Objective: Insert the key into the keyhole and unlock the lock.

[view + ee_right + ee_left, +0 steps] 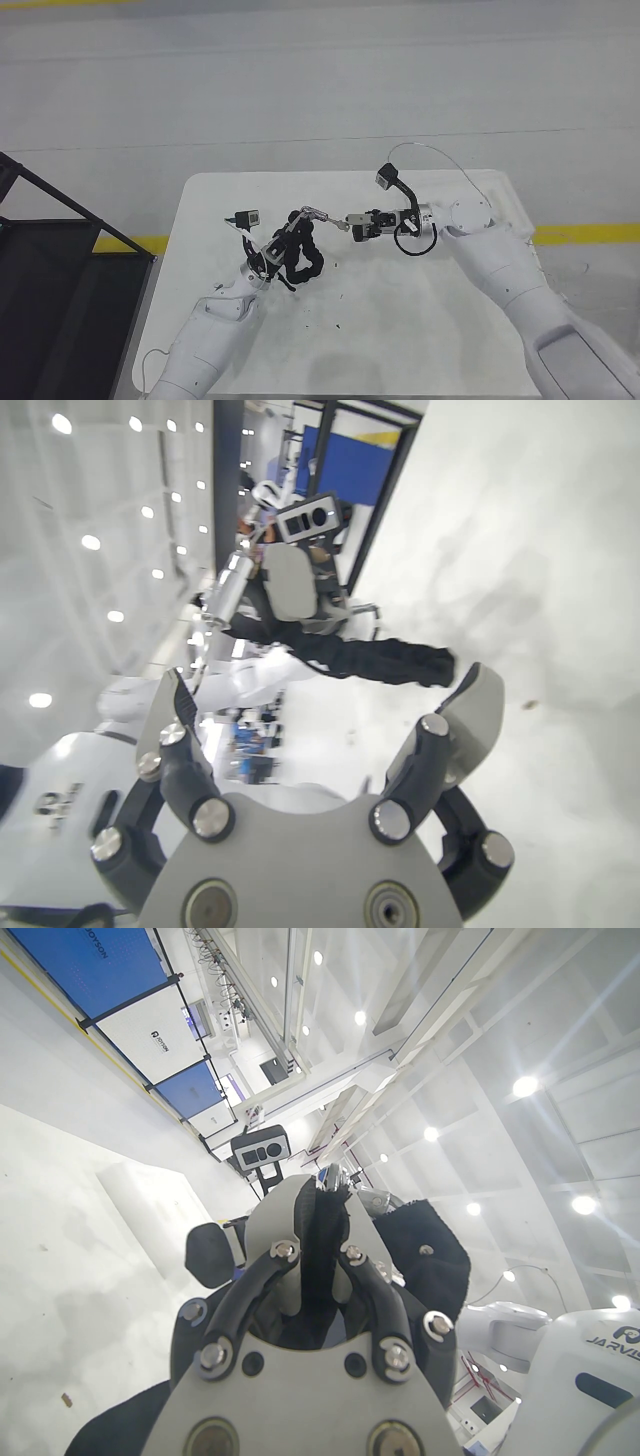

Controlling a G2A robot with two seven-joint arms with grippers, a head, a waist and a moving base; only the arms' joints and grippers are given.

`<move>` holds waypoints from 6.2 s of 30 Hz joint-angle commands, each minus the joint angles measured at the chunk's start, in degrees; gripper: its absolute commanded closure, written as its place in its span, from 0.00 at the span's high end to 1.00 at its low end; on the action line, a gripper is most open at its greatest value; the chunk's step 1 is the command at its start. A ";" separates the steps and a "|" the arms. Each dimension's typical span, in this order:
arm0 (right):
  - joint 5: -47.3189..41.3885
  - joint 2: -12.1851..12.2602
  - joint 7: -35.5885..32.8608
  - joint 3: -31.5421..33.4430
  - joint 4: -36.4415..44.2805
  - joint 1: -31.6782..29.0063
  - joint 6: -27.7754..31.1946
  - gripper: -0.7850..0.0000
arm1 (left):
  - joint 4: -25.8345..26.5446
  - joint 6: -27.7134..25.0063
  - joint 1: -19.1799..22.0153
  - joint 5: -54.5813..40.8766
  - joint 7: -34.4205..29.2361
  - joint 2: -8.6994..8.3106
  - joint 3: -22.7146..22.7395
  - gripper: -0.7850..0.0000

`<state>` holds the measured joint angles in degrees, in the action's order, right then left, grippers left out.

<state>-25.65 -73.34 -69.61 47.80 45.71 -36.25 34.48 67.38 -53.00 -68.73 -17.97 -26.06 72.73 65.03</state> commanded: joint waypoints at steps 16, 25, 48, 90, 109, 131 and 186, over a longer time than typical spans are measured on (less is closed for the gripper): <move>21.52 4.08 11.55 6.12 11.53 -5.08 8.59 1.00 | 7.80 9.30 -0.73 18.32 11.48 -0.18 3.55 0.00; 21.52 4.08 11.55 6.12 11.53 -5.08 8.59 1.00 | 13.39 20.26 -2.62 29.93 19.19 0.00 4.66 0.00; 44.22 2.91 27.44 1.45 19.26 -4.55 9.85 1.00 | 12.01 28.67 -3.04 36.01 21.61 0.92 2.53 0.00; 66.89 3.98 47.13 6.56 20.90 -9.26 12.91 0.00 | 10.04 30.91 -2.53 37.43 21.18 1.60 3.32 0.00; 46.07 8.57 18.84 10.02 23.94 -11.45 19.04 0.00 | 20.74 39.25 -11.35 41.72 12.20 0.21 6.17 0.00; 34.82 12.60 16.66 -3.62 18.01 -2.29 12.22 0.00 | 15.05 45.93 -6.50 35.42 6.41 0.32 5.99 0.00; 44.49 -0.23 30.08 -15.37 -5.01 7.25 2.74 1.00 | 26.37 50.05 -11.23 43.15 14.45 0.34 6.17 1.00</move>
<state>18.59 -73.66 -40.06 32.11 40.80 -29.08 37.10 93.75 -2.95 -79.96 25.17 -11.61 73.08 71.20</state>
